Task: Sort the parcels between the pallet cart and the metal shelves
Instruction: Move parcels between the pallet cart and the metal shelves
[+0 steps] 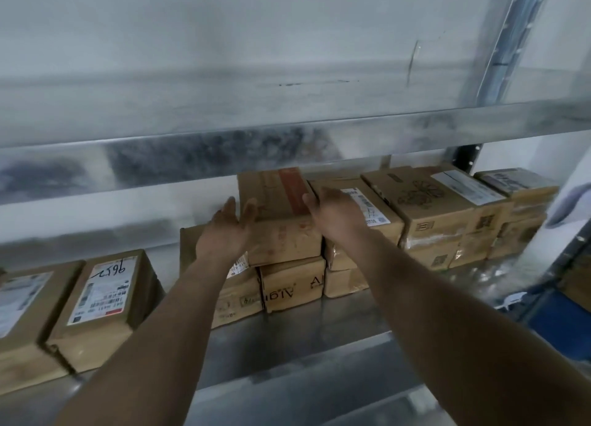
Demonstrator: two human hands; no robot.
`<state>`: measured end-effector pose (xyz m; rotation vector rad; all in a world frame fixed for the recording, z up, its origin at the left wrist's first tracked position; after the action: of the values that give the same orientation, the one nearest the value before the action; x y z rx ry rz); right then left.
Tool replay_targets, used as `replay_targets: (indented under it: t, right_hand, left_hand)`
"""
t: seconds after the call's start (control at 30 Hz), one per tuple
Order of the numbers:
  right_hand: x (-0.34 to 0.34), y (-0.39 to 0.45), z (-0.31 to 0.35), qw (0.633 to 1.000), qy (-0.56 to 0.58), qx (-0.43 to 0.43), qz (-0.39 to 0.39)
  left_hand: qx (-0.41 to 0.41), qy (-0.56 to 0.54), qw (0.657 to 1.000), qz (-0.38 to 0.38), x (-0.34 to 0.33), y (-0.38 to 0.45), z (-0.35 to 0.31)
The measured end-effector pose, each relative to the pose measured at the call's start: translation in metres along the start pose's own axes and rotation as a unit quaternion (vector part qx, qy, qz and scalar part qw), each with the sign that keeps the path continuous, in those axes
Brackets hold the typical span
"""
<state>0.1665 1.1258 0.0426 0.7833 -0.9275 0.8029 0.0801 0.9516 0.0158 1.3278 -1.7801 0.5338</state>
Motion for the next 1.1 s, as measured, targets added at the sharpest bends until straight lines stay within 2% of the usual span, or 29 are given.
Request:
replay_targets:
  t: [0.1,0.2,0.3,0.43,0.67,0.9,1.1]
  right_hand:
    - [-0.007,0.005,0.002,1.000,0.012,-0.024,0.006]
    - [-0.013,0.005,0.007,0.999,0.022,-0.027,0.019]
    - [-0.015,0.000,0.010,0.991,0.121,-0.028,0.053]
    - [-0.022,-0.025,0.014,0.964,0.238,-0.021,0.117]
    - [-0.025,-0.076,0.010,0.934,0.330,0.031,0.131]
    - [-0.008,-0.139,-0.015,0.924,0.361,0.038,0.119]
    - [0.013,-0.193,-0.050,0.925,0.374,0.022,0.064]
  left_hand:
    - [0.021,-0.057,0.998,0.028,-0.006,0.008,0.012]
    - [0.031,-0.166,0.985,0.024,-0.006,0.006,0.021]
    - [0.027,-0.280,0.959,0.024,-0.003,-0.004,0.030]
    - [0.027,-0.367,0.928,0.065,-0.004,-0.024,0.046]
    - [-0.042,-0.387,0.918,0.072,-0.002,-0.083,0.037]
    - [-0.132,-0.379,0.914,0.064,0.001,-0.145,0.012]
    - [-0.151,-0.381,0.909,0.080,-0.016,-0.187,-0.015]
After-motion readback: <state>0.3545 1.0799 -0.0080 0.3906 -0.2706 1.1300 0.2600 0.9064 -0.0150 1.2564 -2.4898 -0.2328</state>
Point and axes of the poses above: each hand's wrist, its own y-axis towards the middle knuckle, its own x-axis out of the back of the hand, z = x × y, the point moved 7 cm from there along y, towards the middle knuckle, and after that the axes turned 2 degrees about y, right-handed, at the moved point
